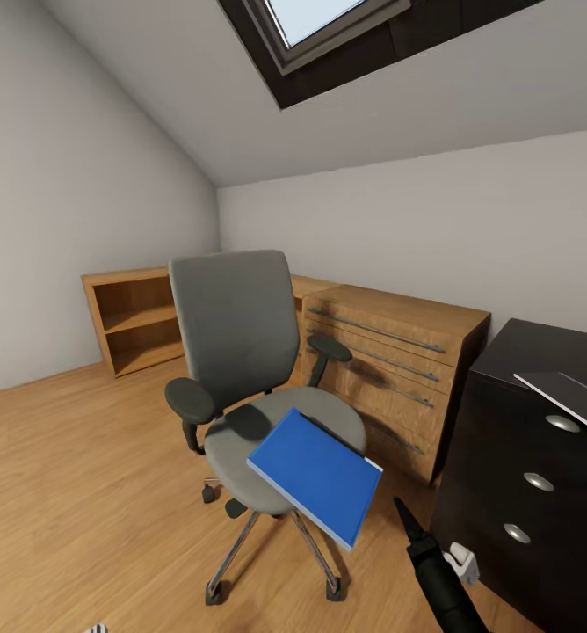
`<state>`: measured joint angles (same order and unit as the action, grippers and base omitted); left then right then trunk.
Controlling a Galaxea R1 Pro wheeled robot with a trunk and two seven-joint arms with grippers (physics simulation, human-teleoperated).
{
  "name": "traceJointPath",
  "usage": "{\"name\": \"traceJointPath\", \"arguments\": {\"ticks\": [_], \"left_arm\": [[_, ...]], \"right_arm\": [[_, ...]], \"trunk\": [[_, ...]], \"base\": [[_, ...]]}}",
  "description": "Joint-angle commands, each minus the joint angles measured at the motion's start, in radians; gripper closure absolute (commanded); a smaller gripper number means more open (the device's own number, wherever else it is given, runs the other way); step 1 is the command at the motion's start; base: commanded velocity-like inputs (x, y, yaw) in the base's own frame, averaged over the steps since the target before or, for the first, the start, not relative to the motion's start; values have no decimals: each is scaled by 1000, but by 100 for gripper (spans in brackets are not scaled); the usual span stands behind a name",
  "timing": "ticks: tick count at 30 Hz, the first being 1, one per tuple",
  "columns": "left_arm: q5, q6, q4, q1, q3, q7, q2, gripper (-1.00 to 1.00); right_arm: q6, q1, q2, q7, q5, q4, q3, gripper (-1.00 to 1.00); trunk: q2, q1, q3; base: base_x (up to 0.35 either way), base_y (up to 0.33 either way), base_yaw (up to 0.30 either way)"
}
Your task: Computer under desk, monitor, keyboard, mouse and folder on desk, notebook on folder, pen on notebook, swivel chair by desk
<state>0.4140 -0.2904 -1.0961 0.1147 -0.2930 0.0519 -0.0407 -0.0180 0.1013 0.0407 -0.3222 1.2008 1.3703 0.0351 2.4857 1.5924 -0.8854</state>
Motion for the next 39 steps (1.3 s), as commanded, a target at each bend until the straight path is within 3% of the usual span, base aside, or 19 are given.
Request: {"name": "traceJointPath", "arguments": {"ticks": [1,12,16,27,39], "left_arm": [[11,-5,-3,0,1,5,0,-100],[11,-4,-5,0,2,6,1,-100],[11,-4,-5,0,20,6,0,-100],[11,-4,-3,0,34,6,-2,-100],[11,-4,-2,0,34,8,-1,-100]], "right_arm": [[-2,0,1,-2,11,0,-1,-100],[0,0,0,-2,8,-46,-7,-100],[1,-2,-5,-2,6,-48,-4,-100],[-3,-74,-88,52,7,-54,5,-100],[-3,-80,-104,53,5,-180,12,-100]], "trunk": [[0,0,-1],[16,11,-38],[16,11,-38],[16,11,-38],[16,11,-38]], "base": [[0,0,0],[0,0,0],[0,0,0],[0,0,0],[0,0,0]]}}
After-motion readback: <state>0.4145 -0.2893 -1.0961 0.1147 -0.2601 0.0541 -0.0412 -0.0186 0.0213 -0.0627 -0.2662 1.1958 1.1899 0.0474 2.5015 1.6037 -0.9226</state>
